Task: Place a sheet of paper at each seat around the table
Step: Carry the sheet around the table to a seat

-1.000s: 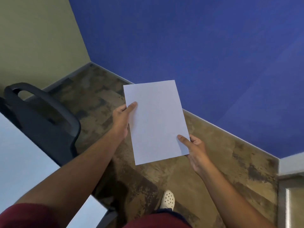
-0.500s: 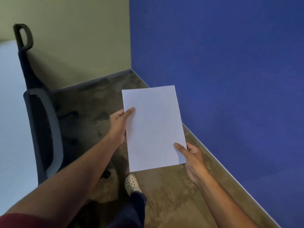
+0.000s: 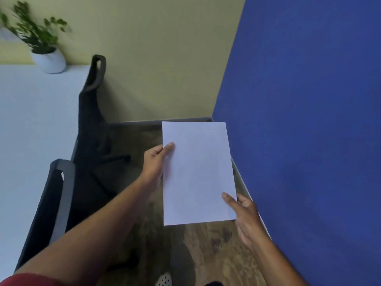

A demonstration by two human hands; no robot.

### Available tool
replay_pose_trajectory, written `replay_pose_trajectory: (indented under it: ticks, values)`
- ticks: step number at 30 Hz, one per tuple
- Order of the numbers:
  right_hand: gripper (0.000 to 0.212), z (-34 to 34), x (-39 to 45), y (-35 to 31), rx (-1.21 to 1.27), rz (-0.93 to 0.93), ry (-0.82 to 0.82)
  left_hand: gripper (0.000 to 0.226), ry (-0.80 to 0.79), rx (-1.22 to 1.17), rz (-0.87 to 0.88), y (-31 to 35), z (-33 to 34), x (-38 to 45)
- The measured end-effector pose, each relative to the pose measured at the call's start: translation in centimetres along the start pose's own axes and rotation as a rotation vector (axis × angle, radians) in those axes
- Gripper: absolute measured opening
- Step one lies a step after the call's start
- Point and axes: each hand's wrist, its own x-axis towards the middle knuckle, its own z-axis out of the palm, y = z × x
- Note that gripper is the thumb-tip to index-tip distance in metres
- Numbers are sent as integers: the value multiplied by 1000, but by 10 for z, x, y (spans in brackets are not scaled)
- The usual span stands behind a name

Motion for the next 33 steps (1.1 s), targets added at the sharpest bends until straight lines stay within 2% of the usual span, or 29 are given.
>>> replay_pose_trajectory:
  ticks: [7, 9, 10, 12, 15, 16, 18, 19, 21, 25, 29, 31, 33]
  values:
    - [19, 33, 130, -37, -99, 6, -145, 48, 170, 38, 74, 27, -5, 85]
    - [16, 54, 180, -55, -126, 20, -249, 45, 286, 11, 109, 35, -7, 114]
    - [14, 59, 183, -59, -125, 11, -241, 41, 288, 8, 107, 40, -6, 116]
    - [11, 81, 229, -80, -185, 7, -345, 35, 424, -19, 135, 49, -10, 137]
    - [12, 109, 271, -107, -235, -2, -443, 40, 536, -52, 177, 59, -21, 156]
    - [12, 110, 272, -112, -230, -6, -449, 41, 529, -51, 175, 62, -22, 157]
    - [12, 138, 308, -126, -299, -3, -537, 39, 623, -80, 208, 67, -36, 174]
    - [11, 139, 310, -130, -287, -13, -537, 36, 609, -79, 202, 69, -35, 177]
    - [12, 172, 343, -139, -327, -3, -602, 33, 692, -100, 206, 75, -51, 198]
    - [16, 213, 376, -152, -346, 4, -658, 30, 747, -126, 211, 86, -71, 229]
    - [31, 289, 426, -161, -387, 18, -723, 34, 822, -165, 231, 102, -120, 281]
    - [30, 319, 440, -168, -391, 4, -749, 33, 837, -184, 253, 112, -137, 300]
    - [25, 375, 467, -177, -434, 6, -783, 32, 873, -222, 267, 130, -174, 329]
